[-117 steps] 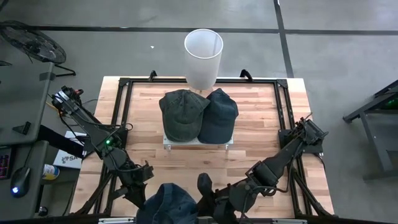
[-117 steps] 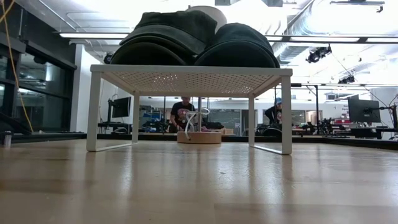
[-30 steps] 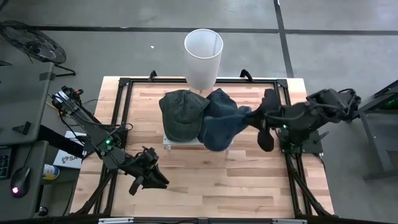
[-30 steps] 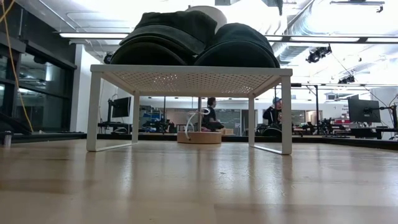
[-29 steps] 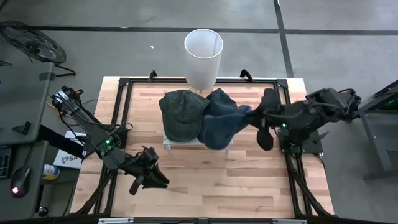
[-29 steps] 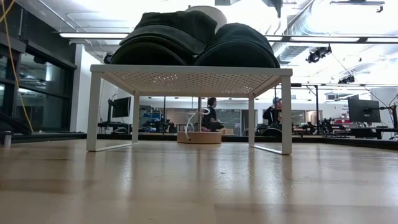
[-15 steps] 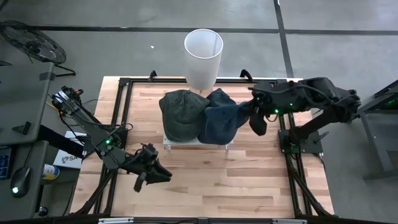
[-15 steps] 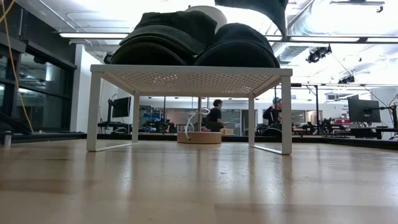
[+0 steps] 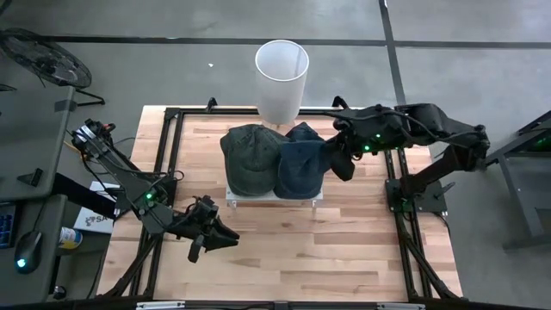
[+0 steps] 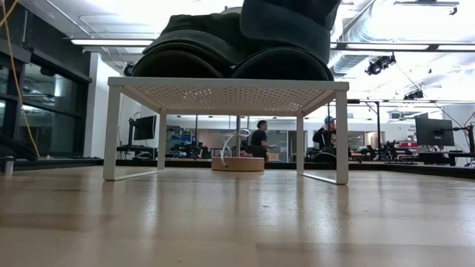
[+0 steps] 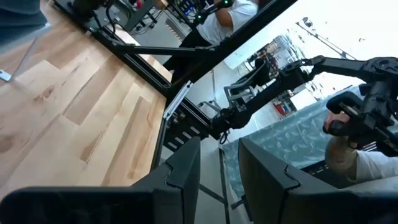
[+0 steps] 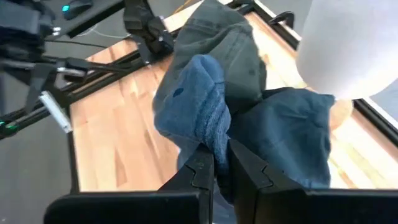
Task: Pick & Place hat
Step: Stack the blue cap on the blue cap on the shelf
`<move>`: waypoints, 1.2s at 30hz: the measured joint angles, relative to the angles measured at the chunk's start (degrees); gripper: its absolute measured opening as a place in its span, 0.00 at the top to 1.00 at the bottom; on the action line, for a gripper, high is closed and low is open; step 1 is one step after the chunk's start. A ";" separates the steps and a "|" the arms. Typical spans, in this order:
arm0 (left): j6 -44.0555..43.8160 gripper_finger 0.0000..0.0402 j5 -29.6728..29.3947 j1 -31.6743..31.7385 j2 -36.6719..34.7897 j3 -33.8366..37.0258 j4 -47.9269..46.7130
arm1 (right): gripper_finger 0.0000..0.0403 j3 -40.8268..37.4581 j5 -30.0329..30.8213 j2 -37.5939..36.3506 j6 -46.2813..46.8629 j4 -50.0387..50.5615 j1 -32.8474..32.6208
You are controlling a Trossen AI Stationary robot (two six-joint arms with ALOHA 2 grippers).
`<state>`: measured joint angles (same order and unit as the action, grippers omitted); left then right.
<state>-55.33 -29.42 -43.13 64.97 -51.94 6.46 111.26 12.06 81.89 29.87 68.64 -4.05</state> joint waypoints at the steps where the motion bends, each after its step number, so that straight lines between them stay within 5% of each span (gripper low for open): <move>1: 0.00 0.74 -0.12 0.00 -0.02 0.00 0.02 | 0.96 0.00 0.24 0.23 -0.11 -0.03 0.40; 36: 10.05 0.74 -1.13 0.02 -0.52 0.02 4.58 | 0.93 0.00 -0.79 11.79 -10.16 -0.47 11.91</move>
<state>-45.28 -30.55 -43.11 64.45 -51.92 11.05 111.26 11.27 93.68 19.71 68.17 7.86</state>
